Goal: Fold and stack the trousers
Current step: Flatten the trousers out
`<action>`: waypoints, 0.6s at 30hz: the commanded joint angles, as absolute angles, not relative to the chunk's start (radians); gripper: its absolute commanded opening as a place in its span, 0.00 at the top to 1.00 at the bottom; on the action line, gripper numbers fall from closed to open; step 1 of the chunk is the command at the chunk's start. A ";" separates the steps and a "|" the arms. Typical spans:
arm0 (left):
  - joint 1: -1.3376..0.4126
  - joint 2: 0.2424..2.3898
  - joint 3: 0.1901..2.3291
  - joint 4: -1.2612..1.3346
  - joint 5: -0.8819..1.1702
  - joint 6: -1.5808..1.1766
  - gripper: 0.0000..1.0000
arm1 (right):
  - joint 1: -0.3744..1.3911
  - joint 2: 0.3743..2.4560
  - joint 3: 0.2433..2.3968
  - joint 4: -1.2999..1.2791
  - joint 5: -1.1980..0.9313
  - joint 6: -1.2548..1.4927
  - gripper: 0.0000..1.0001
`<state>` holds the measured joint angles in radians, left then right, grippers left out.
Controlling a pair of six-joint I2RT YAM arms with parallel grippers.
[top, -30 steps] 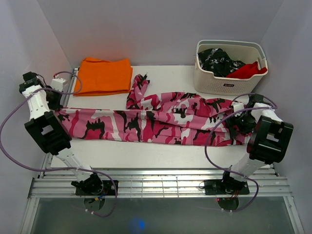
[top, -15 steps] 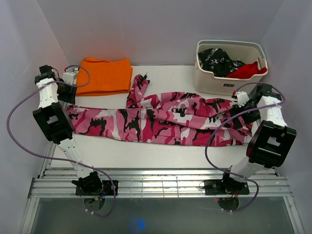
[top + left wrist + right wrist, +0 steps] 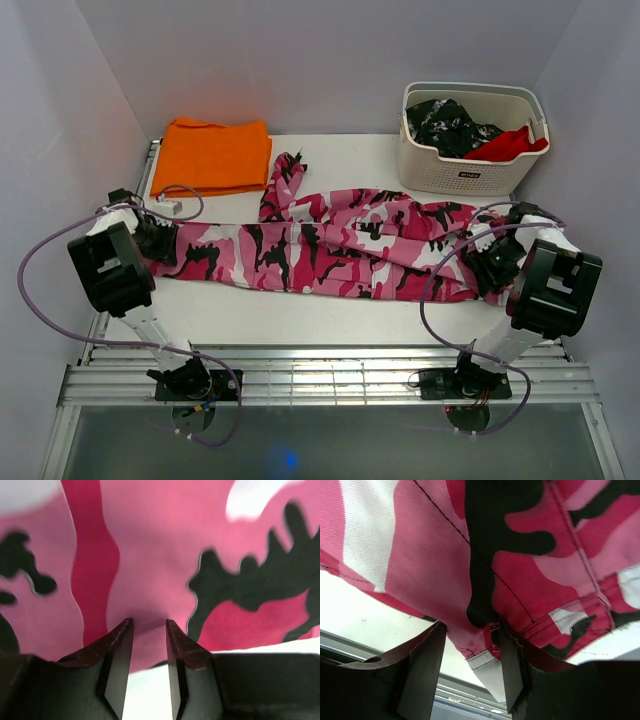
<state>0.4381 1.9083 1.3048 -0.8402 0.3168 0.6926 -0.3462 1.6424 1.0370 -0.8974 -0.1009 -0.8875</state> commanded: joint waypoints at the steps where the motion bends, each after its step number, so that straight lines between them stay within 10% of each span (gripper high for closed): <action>1: 0.483 1.823 1.160 -0.810 0.282 0.718 0.57 | -0.359 1.621 0.968 -0.838 -0.017 -0.949 0.48; 12: 0.785 1.456 1.039 -1.113 0.404 1.179 0.49 | -0.529 1.381 0.846 -1.019 -0.076 -1.366 0.43; 18: 0.336 1.564 1.451 -0.860 0.687 0.589 0.34 | -0.043 1.570 1.414 -0.918 -0.430 -0.799 0.20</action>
<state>0.4412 1.4693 1.3598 -1.0019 0.5133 0.9043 -0.3042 1.4834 1.2594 -1.0142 -0.2718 -1.0859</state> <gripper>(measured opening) 0.657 0.782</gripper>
